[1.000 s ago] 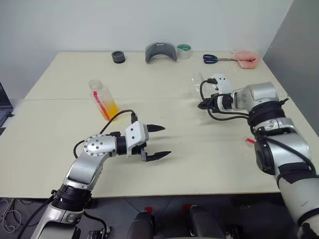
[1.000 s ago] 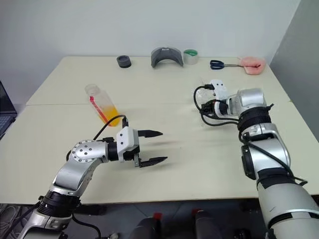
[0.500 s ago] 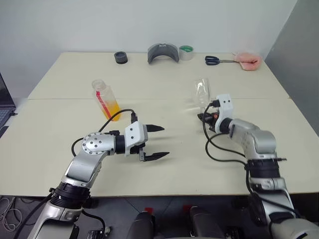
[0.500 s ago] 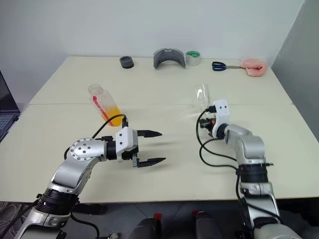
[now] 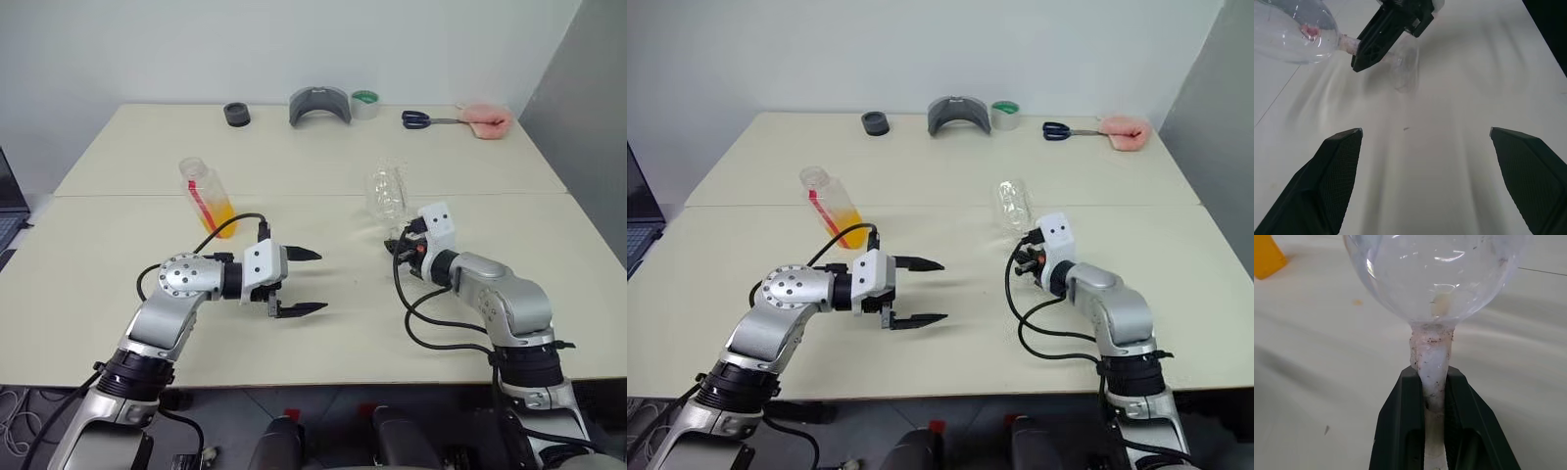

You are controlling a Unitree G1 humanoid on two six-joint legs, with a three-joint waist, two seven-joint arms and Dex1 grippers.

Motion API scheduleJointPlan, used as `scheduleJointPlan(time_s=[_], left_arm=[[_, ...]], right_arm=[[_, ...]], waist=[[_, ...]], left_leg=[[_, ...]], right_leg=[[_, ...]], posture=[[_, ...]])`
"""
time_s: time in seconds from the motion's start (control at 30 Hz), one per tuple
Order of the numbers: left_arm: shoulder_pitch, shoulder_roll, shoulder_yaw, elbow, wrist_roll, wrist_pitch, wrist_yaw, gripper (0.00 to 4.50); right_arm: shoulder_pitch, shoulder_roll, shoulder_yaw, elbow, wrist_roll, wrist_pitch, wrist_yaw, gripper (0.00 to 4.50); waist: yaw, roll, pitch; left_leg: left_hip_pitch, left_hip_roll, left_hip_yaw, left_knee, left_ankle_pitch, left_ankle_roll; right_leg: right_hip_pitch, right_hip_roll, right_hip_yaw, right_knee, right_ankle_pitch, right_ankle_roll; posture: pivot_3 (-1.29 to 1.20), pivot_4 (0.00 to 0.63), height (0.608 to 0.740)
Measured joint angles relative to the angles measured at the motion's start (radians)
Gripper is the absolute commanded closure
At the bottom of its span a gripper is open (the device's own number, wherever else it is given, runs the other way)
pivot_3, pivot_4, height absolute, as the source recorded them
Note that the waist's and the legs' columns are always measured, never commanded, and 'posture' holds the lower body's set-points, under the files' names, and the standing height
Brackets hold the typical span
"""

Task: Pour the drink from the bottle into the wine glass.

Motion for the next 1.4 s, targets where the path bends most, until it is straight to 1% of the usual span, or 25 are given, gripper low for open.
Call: scheduleJointPlan(time_s=[0.23, 0.43, 0.6, 0.67, 0.73, 0.8, 0.93, 1.0, 1.1, 1.2, 1.4], left_arm=[[0.000, 0.002, 0.000, 0.012, 0.001, -0.014, -0.010, 0.00], [0.000, 0.003, 0.000, 0.018, 0.002, -0.028, -0.018, 0.00], [0.000, 0.004, 0.000, 0.028, 0.005, -0.031, -0.020, 0.00], [0.000, 0.004, 0.000, 0.028, 0.005, -0.031, -0.021, 0.00], [0.000, 0.004, 0.000, 0.028, 0.005, -0.030, -0.021, 0.00], [-0.001, 0.004, 0.000, 0.028, 0.004, -0.027, -0.021, 0.00], [-0.003, 0.001, 0.000, 0.028, 0.002, -0.015, -0.021, 0.00], [-0.009, -0.004, 0.000, 0.026, -0.006, 0.014, -0.018, 0.00], [-0.030, -0.012, 0.004, 0.021, -0.023, 0.060, 0.003, 0.00], [-0.037, -0.013, 0.030, 0.018, -0.040, 0.101, 0.038, 0.00], [-0.019, 0.005, 0.079, 0.012, -0.048, 0.150, 0.095, 0.00]], right_arm=[[0.075, -0.067, 0.046, -0.070, -0.008, -0.058, 0.028, 4.33], [0.128, -0.084, 0.044, -0.121, -0.008, -0.063, 0.027, 4.33], [0.173, -0.103, 0.027, -0.165, 0.004, -0.060, 0.026, 4.33], [0.195, -0.106, 0.015, -0.181, 0.013, -0.060, 0.025, 4.33], [0.218, -0.104, 0.002, -0.193, 0.018, -0.060, 0.015, 4.33], [0.229, -0.072, -0.016, -0.193, 0.027, -0.060, -0.006, 4.34], [0.182, -0.007, -0.040, -0.158, 0.036, -0.056, -0.043, 4.34], [0.120, 0.054, -0.060, -0.097, 0.046, -0.051, -0.073, 4.34], [0.007, 0.146, -0.073, 0.033, 0.039, -0.091, -0.130, 4.34], [-0.109, 0.233, -0.065, 0.221, 0.000, -0.232, -0.181, 4.34], [-0.194, 0.345, -0.042, 0.524, -0.071, -0.542, -0.216, 4.34]], waist=[[0.009, -0.003, -0.005], [0.021, -0.008, -0.009], [0.026, -0.009, -0.010], [0.027, -0.009, -0.010], [0.027, -0.009, -0.010], [0.027, -0.009, -0.010], [0.021, -0.009, -0.009], [0.007, -0.008, -0.008], [-0.007, -0.001, -0.003], [-0.013, 0.001, -0.002], [-0.012, 0.002, -0.001]], left_leg=[[0.000, 0.000, 0.000, 0.000, 0.000, 0.001], [0.000, 0.000, -0.001, 0.000, -0.001, 0.002], [0.001, -0.001, -0.002, 0.000, -0.001, 0.002], [0.002, -0.001, -0.004, 0.000, -0.002, 0.002], [0.008, -0.001, -0.006, -0.001, -0.003, 0.004], [0.014, -0.001, -0.005, -0.001, -0.005, 0.007], [0.014, -0.001, -0.005, -0.001, -0.005, 0.007], [0.015, 0.000, -0.002, -0.001, -0.005, 0.007], [0.015, 0.001, -0.001, -0.001, -0.005, 0.007], [0.013, 0.001, -0.002, -0.003, -0.005, 0.007], [0.012, 0.000, 0.000, -0.002, -0.005, 0.006]], right_leg=[[0.001, 0.000, 0.000, -0.001, -0.001, 0.001], [0.002, 0.000, 0.000, -0.002, -0.001, 0.001], [0.003, -0.001, -0.001, -0.003, -0.002, 0.002], [0.007, -0.001, -0.002, -0.004, -0.002, 0.002], [0.014, -0.001, -0.004, -0.007, -0.003, 0.002], [0.020, -0.001, -0.003, -0.009, -0.005, 0.003], [0.019, 0.000, -0.002, -0.007, -0.006, 0.003], [0.016, 0.001, 0.000, -0.004, -0.006, 0.003], [0.014, 0.002, 0.001, 0.000, -0.006, 0.002], [0.011, 0.002, 0.001, 0.001, -0.007, 0.000], [0.010, 0.000, 0.002, 0.001, -0.007, 0.000]], posture=[[0.00, 0.150, 0.740], [0.00, 0.150, 0.740], [0.00, 0.150, 0.740], [0.00, 0.150, 0.740], [0.00, 0.150, 0.740], [0.00, 0.150, 0.740], [0.00, 0.150, 0.740], [0.00, 0.150, 0.740], [0.00, 0.150, 0.740], [0.00, 0.150, 0.740], [0.00, 0.150, 0.740]])
